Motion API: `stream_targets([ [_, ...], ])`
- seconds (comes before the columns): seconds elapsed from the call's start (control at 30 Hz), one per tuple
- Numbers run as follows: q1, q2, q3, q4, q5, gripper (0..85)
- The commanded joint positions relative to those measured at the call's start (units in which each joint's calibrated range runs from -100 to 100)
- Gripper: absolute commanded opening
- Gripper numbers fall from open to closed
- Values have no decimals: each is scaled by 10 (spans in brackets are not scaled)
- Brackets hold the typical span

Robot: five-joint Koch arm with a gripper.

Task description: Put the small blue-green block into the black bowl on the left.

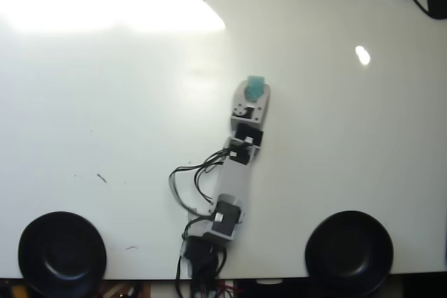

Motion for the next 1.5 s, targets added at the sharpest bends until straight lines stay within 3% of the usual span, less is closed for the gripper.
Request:
stream_targets([
  [0.0,21,-64,39,-23,26,47],
  [0.43,125,-261,68,-130,112,37],
  [0.7,174,-352,63,-169,193,37],
  [0.83,201,-408,49,-194,218,37],
  [1.13,271,-536,29,-254,258,37],
  [1.47,358,-629,48,-318,275,37],
])
